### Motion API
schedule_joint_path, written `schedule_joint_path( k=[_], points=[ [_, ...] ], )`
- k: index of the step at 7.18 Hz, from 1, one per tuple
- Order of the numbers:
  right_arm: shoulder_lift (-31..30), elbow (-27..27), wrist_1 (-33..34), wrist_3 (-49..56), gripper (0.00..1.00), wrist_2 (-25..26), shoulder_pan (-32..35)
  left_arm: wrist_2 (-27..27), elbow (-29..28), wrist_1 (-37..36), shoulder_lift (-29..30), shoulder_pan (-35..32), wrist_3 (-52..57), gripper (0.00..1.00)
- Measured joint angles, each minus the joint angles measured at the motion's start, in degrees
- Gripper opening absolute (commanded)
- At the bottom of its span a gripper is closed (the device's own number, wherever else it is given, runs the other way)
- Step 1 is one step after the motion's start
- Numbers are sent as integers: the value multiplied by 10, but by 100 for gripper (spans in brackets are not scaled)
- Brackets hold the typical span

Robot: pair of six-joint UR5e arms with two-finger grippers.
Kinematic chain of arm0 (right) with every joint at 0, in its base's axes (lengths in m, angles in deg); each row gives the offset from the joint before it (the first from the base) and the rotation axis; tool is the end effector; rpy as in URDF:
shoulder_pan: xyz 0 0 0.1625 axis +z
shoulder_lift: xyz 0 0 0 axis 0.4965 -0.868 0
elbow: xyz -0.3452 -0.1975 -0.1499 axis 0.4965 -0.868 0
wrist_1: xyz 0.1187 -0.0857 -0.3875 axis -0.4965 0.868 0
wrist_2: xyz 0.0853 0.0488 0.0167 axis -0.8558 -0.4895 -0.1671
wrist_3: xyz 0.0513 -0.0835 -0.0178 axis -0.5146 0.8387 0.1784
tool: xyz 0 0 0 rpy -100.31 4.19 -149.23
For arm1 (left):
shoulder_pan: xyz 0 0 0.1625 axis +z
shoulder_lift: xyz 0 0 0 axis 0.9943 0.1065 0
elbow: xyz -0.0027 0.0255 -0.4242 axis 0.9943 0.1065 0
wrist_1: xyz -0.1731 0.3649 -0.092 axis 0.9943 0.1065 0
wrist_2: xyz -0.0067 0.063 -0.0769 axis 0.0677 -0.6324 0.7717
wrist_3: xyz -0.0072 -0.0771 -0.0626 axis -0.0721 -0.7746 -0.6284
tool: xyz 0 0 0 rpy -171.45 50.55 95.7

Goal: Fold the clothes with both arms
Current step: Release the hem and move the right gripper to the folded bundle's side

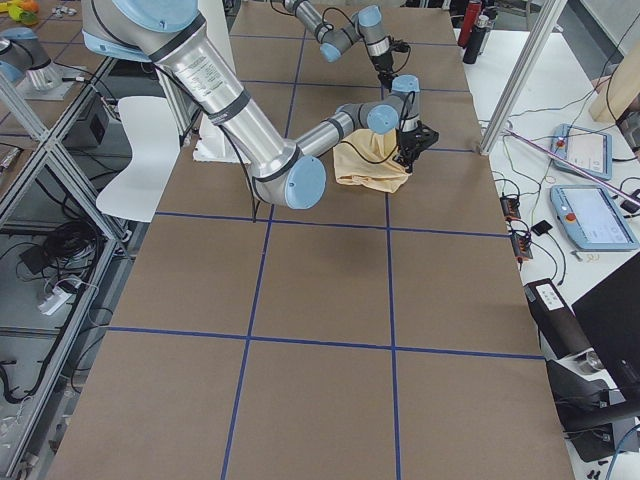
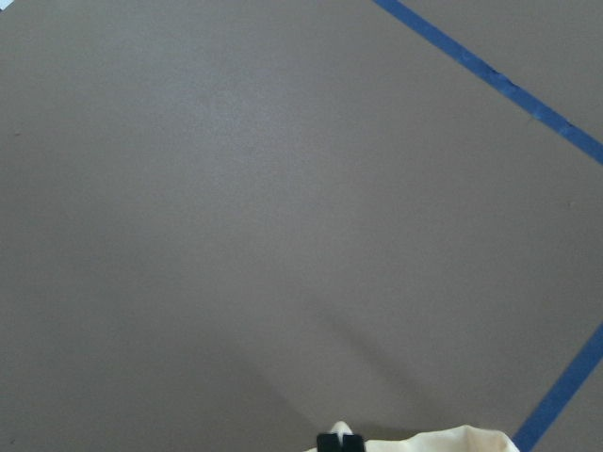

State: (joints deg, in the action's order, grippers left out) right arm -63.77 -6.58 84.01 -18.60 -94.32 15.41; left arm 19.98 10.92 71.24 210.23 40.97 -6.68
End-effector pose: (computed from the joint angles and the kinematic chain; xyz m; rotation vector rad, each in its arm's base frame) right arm -0.4816 -0.6378 0.2868 -0.0729 -0.6807 0.8994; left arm 0.4471 -0.5714 0.2926 0.1749 1.0996 -0.6680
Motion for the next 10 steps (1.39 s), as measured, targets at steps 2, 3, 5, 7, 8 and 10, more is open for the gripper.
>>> schedule_joint_path(
  k=[2, 3, 5, 7, 8, 10],
  points=[
    [2, -4, -4, 0, 47, 0, 0, -16, -11, 7, 5, -1, 0, 11],
    [6, -9, -12, 0, 60, 0, 0, -20, -15, 7, 6, -1, 0, 18],
    [12, -22, -28, -2, 70, 0, 1, -22, -21, 7, 7, -1, 1, 36],
    [16, -25, -32, -4, 70, 0, 4, -22, -23, 11, 8, -2, 1, 39],
    [15, -20, -36, -7, 71, -2, 6, -21, -22, 17, 8, -5, 2, 39],
    [-42, 59, -41, -18, 77, -7, -1, -17, -3, 22, 4, -10, 3, 39]
  ],
)
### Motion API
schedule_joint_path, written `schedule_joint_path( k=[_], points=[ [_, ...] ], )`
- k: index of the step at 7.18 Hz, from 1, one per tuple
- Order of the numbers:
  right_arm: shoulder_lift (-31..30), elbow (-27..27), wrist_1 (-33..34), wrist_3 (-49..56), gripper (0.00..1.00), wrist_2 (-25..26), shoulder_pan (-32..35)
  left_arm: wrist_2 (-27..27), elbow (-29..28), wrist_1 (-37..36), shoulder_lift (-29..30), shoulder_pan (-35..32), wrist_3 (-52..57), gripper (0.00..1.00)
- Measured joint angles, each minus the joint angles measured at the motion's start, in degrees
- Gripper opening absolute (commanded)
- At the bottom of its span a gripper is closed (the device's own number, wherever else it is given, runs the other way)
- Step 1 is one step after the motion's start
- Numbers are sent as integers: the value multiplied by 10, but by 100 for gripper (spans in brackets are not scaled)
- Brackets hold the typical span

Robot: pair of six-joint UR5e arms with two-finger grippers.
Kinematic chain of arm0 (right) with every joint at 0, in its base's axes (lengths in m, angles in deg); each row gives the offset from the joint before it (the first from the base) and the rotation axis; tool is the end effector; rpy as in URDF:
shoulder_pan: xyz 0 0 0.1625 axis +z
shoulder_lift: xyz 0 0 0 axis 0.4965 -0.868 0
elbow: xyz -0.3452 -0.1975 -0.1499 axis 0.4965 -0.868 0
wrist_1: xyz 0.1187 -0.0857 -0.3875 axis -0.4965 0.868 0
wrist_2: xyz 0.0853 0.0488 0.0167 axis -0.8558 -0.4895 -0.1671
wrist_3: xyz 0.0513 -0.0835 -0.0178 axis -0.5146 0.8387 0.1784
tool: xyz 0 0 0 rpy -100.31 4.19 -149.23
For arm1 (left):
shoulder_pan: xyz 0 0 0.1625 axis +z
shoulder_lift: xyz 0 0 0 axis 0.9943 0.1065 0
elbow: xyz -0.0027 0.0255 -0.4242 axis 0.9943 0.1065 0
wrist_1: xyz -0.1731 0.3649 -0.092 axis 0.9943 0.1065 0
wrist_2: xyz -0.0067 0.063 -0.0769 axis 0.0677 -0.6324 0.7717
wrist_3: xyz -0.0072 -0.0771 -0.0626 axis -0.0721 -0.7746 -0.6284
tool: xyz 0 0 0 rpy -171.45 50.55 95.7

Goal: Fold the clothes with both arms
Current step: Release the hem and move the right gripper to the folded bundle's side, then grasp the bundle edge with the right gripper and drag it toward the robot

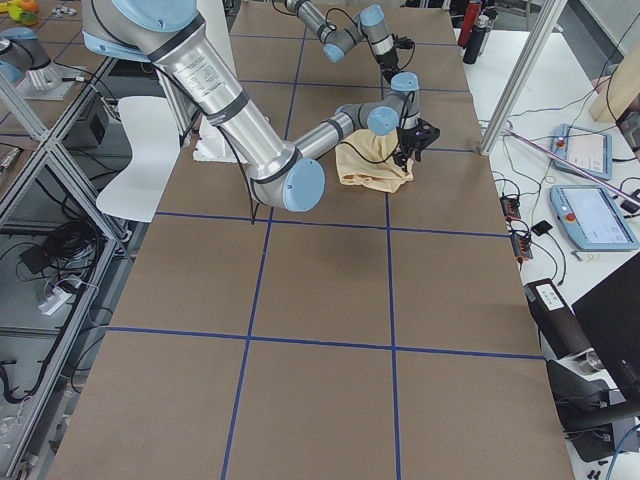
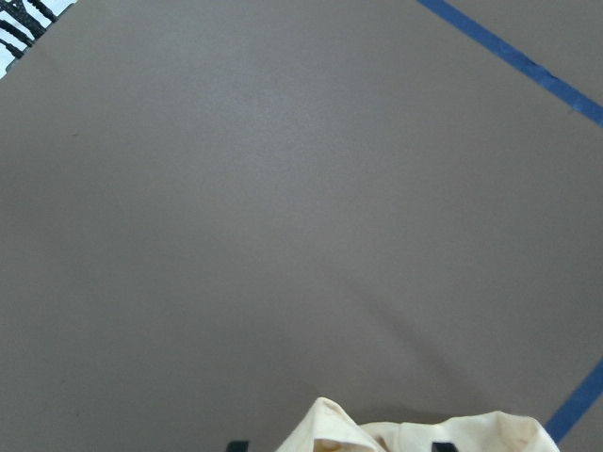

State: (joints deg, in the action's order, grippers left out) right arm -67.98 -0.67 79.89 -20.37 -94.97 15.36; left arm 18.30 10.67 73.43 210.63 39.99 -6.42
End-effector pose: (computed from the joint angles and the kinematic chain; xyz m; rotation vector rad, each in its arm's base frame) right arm -0.4641 -0.6177 0.2844 -0.0644 -0.7824 0.8987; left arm 0.4357 -0.5815 0.2849 0.2276 1.1304 -0.6852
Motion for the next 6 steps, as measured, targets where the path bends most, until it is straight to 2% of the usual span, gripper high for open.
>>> schedule_joint_path(
  k=[2, 3, 4, 6],
  points=[
    [-102, 144, -1, -58, 79, 22, -42, 1, 37, -2, -12, -2, 0, 40],
    [-143, 205, -2, -98, 80, 69, -89, 1, 50, -3, -22, -3, -1, 40],
    [-168, 241, -2, -122, 81, 110, -128, 0, 57, -3, -30, -3, -1, 42],
    [-193, 259, -3, -156, 81, 141, -164, -3, 65, -2, -40, -3, -2, 45]
  ],
)
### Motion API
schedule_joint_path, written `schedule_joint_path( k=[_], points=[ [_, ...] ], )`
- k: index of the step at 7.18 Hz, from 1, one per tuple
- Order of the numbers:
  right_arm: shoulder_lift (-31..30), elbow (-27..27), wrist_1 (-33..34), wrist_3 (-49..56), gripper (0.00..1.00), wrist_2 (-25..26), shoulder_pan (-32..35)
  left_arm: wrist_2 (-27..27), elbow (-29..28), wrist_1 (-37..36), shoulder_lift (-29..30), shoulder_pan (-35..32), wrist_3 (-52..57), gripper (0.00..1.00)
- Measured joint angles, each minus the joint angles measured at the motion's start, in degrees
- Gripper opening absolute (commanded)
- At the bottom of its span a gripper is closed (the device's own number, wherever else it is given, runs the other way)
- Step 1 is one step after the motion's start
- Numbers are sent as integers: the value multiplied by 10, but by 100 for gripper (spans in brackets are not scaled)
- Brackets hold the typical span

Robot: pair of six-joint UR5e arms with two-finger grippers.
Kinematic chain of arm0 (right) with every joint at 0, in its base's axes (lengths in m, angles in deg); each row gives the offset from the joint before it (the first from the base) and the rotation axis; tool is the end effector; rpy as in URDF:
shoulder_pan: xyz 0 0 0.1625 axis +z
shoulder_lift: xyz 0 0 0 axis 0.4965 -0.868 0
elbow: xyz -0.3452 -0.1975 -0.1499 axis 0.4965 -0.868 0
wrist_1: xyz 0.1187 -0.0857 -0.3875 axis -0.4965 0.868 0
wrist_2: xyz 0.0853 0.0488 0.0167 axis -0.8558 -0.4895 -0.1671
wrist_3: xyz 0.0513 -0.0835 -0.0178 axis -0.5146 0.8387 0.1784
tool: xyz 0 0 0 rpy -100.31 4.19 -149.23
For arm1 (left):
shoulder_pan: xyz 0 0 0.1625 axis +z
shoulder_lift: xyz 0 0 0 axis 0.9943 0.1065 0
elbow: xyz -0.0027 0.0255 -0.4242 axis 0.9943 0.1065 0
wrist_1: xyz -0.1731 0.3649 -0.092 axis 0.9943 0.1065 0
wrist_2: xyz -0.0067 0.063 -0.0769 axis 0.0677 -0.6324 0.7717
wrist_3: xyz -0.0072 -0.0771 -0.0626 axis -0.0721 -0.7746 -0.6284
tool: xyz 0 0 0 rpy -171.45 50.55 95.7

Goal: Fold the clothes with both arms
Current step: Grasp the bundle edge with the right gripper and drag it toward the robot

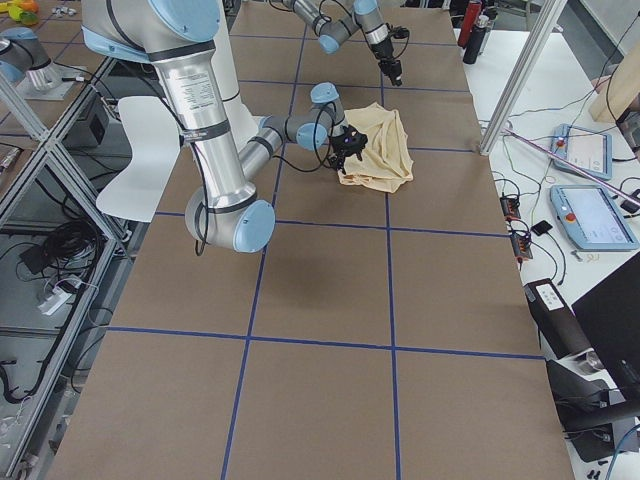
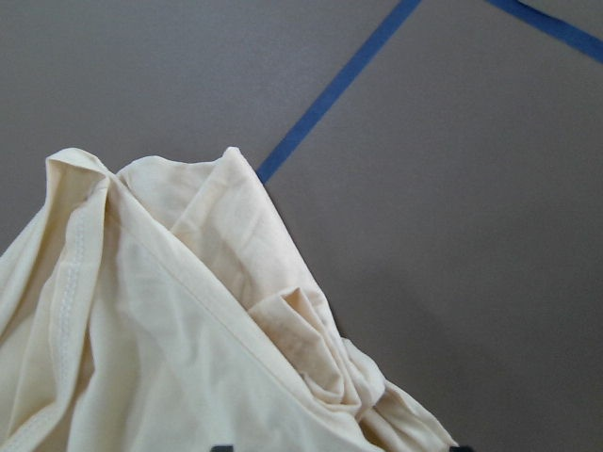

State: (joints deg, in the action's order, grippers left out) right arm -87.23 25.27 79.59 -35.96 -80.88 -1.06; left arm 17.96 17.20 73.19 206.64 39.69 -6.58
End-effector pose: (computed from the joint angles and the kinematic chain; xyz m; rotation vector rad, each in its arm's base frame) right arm -0.4837 -0.4143 0.3093 -0.0356 -0.8743 0.9594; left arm 0.4069 -0.5595 0.2802 0.2487 1.1672 -0.6855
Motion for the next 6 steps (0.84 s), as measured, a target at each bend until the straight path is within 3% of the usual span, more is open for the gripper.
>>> schedule_joint_path(
  k=[3, 4, 5, 6],
  points=[
    [-5, -13, -1, -25, 76, 5, -22, -2, 12, 0, -2, 1, -3, 45],
    [-2, -19, -1, -25, 60, 5, -24, -2, 13, 0, -3, 1, -3, 45],
    [-1, -24, -1, -24, 3, 5, -25, -2, 13, 0, -4, 2, -2, 45],
    [0, -29, -1, -24, 0, 5, -25, -3, 13, 0, -5, 2, -2, 45]
  ],
)
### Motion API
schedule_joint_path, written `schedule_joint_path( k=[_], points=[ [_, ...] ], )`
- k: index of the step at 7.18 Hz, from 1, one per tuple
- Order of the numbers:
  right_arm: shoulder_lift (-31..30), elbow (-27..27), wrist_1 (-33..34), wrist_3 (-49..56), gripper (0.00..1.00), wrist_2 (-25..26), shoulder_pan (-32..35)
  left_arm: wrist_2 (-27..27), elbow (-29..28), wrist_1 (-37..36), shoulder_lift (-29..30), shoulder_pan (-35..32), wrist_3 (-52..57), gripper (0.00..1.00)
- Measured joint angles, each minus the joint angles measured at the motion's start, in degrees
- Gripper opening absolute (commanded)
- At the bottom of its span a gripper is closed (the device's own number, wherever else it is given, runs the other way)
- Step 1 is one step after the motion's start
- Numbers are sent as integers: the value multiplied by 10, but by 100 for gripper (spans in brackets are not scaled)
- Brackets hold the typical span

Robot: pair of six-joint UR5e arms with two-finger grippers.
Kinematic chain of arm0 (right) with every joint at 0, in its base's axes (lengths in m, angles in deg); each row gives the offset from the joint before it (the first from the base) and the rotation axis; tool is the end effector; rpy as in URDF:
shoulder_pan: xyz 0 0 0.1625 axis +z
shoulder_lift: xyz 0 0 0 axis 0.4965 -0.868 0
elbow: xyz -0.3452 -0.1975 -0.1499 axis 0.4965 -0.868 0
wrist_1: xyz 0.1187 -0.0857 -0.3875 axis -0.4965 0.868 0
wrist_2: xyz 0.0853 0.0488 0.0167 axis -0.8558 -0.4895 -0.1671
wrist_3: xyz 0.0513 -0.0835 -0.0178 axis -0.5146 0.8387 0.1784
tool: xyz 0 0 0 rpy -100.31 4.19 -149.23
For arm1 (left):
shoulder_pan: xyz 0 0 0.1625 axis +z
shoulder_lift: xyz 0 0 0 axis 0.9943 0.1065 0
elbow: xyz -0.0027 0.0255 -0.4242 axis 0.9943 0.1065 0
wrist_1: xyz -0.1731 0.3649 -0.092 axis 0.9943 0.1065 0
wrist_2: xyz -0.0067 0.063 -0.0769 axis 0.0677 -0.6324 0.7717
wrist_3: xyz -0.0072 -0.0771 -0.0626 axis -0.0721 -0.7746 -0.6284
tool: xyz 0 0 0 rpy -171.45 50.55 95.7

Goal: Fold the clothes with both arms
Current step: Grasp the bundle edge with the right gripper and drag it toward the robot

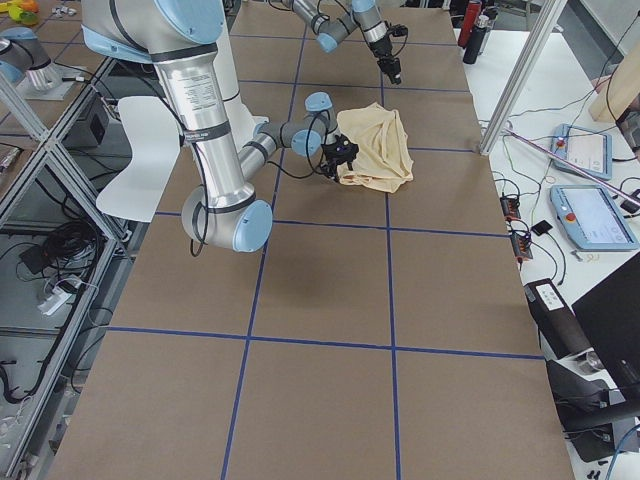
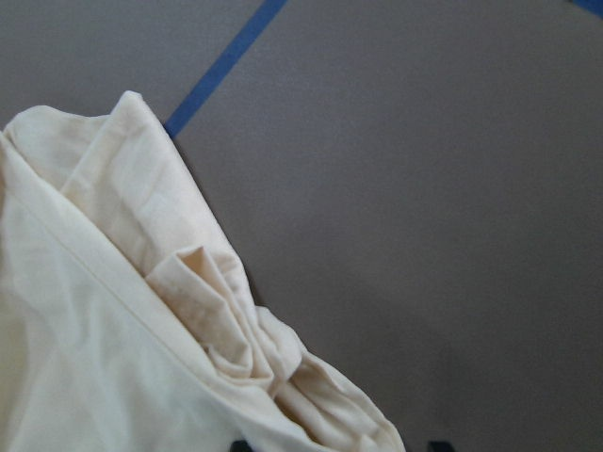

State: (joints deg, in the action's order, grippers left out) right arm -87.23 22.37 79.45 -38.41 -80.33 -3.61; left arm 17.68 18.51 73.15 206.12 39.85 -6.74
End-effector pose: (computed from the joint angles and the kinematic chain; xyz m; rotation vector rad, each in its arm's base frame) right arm -0.5117 -0.3984 0.3322 -0.0615 -0.8228 0.9692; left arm 0.4033 -0.5540 0.2758 0.2544 1.1792 -0.6850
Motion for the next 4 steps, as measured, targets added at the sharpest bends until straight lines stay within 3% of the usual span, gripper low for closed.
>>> schedule_joint_path(
  k=[4],
  points=[
    [2, 3, 0, -3, 0, -3, 3, 0, 1, 0, -6, 1, 0, 45]
  ],
)
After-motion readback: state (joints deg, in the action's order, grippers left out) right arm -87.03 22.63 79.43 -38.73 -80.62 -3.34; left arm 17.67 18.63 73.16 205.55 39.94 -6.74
